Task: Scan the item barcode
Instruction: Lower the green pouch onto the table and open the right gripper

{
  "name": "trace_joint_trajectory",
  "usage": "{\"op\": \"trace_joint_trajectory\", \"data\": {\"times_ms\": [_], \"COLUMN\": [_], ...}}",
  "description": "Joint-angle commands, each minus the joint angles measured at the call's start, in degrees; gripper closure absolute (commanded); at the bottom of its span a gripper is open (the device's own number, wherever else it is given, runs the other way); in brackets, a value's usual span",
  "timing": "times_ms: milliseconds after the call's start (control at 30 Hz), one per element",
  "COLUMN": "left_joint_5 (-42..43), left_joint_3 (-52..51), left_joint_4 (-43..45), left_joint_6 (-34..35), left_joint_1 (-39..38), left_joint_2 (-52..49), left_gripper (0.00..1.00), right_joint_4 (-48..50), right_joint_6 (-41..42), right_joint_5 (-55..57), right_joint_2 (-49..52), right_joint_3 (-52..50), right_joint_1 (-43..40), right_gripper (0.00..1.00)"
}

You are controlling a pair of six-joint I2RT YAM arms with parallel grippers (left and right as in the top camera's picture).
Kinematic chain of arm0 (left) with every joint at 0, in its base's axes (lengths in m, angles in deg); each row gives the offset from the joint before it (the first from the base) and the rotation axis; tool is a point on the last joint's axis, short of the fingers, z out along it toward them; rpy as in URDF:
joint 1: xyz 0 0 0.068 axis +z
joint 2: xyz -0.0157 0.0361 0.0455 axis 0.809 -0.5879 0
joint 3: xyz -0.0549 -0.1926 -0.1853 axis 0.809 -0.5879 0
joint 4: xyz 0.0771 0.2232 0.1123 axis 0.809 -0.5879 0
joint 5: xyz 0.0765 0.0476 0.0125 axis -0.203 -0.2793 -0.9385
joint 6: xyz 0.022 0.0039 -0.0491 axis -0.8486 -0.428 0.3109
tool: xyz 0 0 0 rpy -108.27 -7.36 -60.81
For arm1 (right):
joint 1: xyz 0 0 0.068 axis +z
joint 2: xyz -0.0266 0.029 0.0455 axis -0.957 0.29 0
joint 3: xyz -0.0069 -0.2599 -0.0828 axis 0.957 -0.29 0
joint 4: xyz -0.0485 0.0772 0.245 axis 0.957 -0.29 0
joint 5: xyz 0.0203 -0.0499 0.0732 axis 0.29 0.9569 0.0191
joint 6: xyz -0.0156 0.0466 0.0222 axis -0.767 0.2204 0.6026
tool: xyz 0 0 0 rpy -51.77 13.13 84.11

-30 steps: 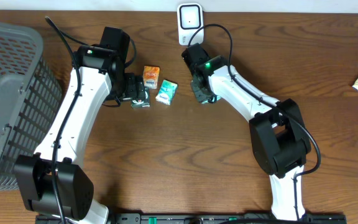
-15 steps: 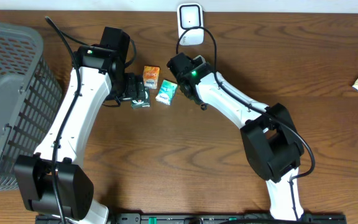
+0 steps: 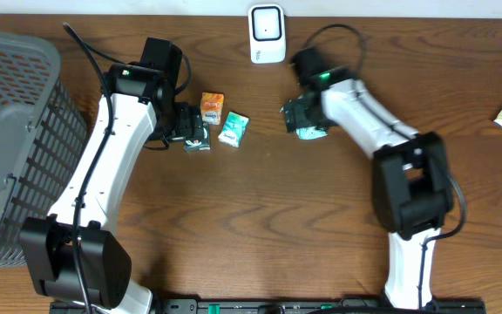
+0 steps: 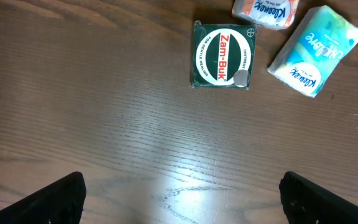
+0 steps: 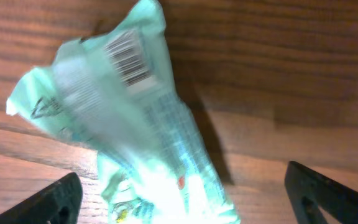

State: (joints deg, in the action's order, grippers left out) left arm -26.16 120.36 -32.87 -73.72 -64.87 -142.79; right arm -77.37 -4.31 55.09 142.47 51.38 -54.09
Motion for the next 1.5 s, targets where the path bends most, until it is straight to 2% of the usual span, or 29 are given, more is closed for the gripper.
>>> {"op": "trace_joint_trajectory", "data": {"times_ms": [0, 33, 100, 233, 400, 500, 533, 667, 1033, 1267, 1367, 1467], "left_joint_5": [-0.52, -0.52, -0.52, -0.52, -0.52, -0.52, -0.52, -0.52, -0.52, -0.52, -0.52, -0.52], "left_joint_3": [0.76, 0.76, 0.76, 0.76, 0.76, 0.76, 0.76, 0.76, 0.76, 0.76, 0.76, 0.76], "left_joint_4": [-0.2, -0.2, -0.2, -0.2, -0.2, -0.2, -0.2, -0.2, -0.2, -0.2, -0.2, -0.2], "left_joint_6": [-0.33, -0.33, -0.33, -0.33, -0.33, -0.33, -0.33, -0.33, -0.33, -0.33, -0.33, -0.33], "left_joint_1": [0.31, 0.31, 0.31, 0.31, 0.31, 0.31, 0.31, 0.31, 0.31, 0.31, 0.31, 0.31], "left_joint_2": [0.17, 0.17, 0.17, 0.17, 0.17, 0.17, 0.17, 0.17, 0.17, 0.17, 0.17, 0.17], "left_gripper": [0.02, 0.02, 0.03, 0.02, 0.02, 0.02, 0.02, 0.02, 0.02, 0.03, 0.02, 0.02], "right_joint_4": [-0.02, -0.68, -1.16, -1.01, -3.72, -5.92, -6.34, -6.75, -16.48, -15.65, -14.75, -13.88], "right_joint_6": [-3.5, -4.17, -5.05, -8.13, -8.11, -8.11, -8.11, -8.11, -7.91, -7.65, -4.81, 2.75], "right_joint_5": [-19.06, -19.04, -19.04, -19.21, -19.21, -19.21, -19.21, -19.23, -19.23, -19.21, -19.15, -18.1], "right_joint_2": [-1.42, -1.42, -1.42, -1.7, -3.21, -5.05, -6.01, -7.21, -7.19, -7.04, -6.8, -6.73], "right_joint_3": [0.96, 0.96, 0.96, 1.31, 4.72, 6.51, 6.71, 6.71, 6.67, 6.29, 6.14, 5.75], "right_joint_1": [-3.89, -4.57, -4.7, -3.82, -3.85, -4.11, -4.37, -4.81, -3.34, -3.08, -2.97, -2.99], "right_gripper": [0.11, 0.2, 0.25, 0.27, 0.28, 0.2, 0.12, 0.01, 0.01, 0.01, 0.01, 0.01]}}
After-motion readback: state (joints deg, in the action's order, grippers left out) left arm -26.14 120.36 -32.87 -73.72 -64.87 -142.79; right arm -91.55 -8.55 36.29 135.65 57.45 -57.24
